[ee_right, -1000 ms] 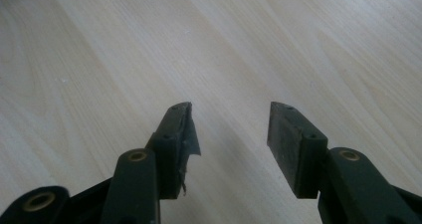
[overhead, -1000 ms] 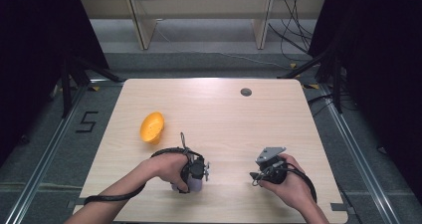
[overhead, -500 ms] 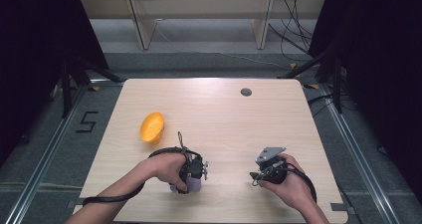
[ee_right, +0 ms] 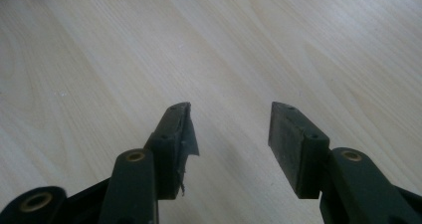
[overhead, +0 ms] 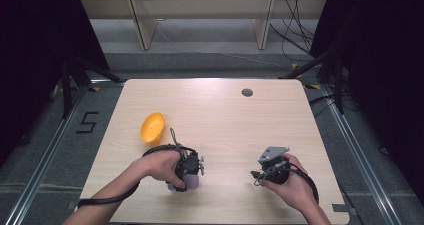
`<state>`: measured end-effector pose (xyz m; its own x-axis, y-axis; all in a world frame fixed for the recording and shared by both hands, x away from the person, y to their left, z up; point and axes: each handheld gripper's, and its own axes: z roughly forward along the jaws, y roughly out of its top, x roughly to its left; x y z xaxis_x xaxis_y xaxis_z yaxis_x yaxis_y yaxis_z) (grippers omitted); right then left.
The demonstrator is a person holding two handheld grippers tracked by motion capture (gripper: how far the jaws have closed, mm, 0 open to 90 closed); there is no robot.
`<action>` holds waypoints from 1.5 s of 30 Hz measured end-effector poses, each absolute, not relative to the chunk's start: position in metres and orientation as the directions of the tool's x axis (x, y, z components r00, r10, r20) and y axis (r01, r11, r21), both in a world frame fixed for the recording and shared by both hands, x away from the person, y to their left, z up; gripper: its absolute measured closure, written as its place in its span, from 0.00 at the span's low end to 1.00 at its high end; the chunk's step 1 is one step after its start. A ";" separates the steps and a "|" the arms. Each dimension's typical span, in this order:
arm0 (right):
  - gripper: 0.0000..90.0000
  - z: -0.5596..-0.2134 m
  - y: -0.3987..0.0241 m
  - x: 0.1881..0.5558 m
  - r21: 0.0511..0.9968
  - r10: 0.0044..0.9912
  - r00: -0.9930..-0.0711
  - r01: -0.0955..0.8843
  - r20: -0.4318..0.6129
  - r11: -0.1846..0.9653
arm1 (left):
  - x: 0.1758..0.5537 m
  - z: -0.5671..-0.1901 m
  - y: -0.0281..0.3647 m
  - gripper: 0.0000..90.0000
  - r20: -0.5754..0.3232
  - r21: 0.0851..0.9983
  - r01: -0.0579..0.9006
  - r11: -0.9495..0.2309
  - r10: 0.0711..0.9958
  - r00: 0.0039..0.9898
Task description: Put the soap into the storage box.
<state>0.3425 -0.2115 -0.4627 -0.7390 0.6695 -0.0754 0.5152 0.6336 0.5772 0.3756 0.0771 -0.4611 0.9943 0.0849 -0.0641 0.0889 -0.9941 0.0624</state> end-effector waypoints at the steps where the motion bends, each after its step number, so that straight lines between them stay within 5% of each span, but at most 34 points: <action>1: 0.57 -0.463 -0.211 0.343 0.577 0.670 -0.739 0.515 -0.075 0.634 | 0.376 -0.461 0.077 0.54 -0.064 0.062 0.089 -0.994 0.085 0.994; 24: 0.56 -0.462 -0.212 0.342 0.588 0.684 -0.727 0.527 -0.064 0.614 | 0.395 -0.444 0.104 0.54 -0.041 0.096 0.242 -0.966 0.239 0.970; 41: 0.56 -0.462 -0.213 0.343 0.586 0.678 -0.731 0.519 -0.072 0.622 | 0.412 -0.432 0.129 0.54 -0.030 0.168 0.495 -0.853 0.497 0.867; 45: 0.56 -0.462 -0.213 0.343 0.586 0.679 -0.731 0.520 -0.072 0.622 | 0.418 -0.430 0.136 0.54 -0.026 0.167 0.640 -0.750 0.646 0.763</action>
<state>0.3431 -0.2130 -0.4617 -0.7308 0.6787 -0.0724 0.5195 0.6219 0.5859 0.4179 0.1360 -0.4299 0.7631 0.6458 -0.0265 0.6403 -0.7497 0.1671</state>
